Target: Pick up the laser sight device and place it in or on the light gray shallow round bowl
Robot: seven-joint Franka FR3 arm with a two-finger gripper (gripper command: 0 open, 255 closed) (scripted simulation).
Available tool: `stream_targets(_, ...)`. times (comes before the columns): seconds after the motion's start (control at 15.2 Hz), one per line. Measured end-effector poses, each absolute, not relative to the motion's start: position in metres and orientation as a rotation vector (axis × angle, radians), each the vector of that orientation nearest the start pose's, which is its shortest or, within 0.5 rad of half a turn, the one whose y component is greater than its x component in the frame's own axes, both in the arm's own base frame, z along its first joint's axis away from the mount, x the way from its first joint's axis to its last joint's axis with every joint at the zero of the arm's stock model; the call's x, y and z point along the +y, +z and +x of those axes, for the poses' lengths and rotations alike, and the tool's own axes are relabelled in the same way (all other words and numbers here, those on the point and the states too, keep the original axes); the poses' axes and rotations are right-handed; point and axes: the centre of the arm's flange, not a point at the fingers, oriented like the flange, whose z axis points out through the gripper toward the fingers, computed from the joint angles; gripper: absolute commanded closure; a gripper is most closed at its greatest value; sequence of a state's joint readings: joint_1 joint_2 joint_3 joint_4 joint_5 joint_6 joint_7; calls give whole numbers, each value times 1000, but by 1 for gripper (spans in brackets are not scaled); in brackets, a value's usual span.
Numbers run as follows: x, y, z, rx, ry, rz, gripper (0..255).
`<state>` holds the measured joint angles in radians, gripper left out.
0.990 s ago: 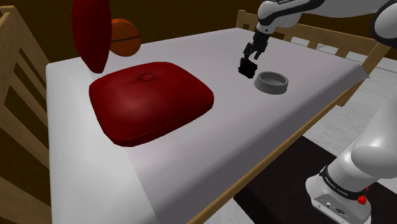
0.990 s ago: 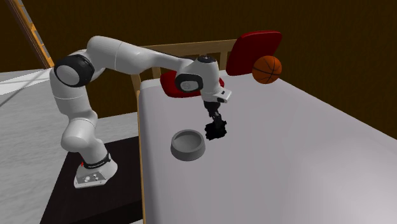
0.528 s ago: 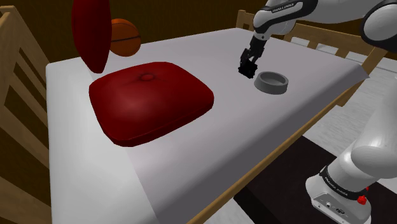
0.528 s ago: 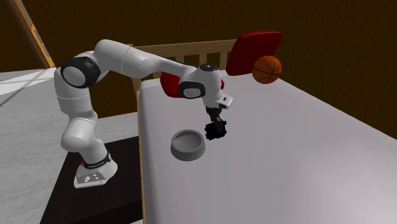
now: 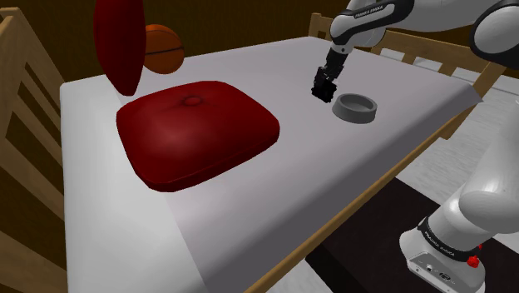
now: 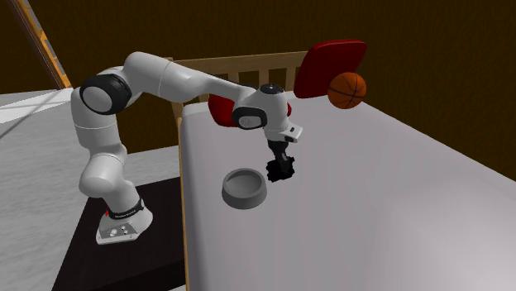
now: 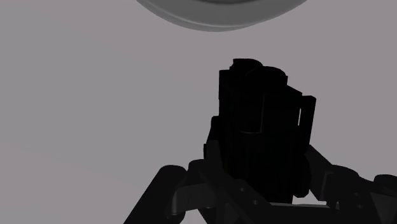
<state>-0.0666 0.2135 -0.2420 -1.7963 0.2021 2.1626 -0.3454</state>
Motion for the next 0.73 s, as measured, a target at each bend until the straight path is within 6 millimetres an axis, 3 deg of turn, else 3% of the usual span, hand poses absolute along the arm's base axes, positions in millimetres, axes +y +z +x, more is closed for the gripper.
stream_targets(0.73, -176, 453, 609, 81, -295, -3058, 255)
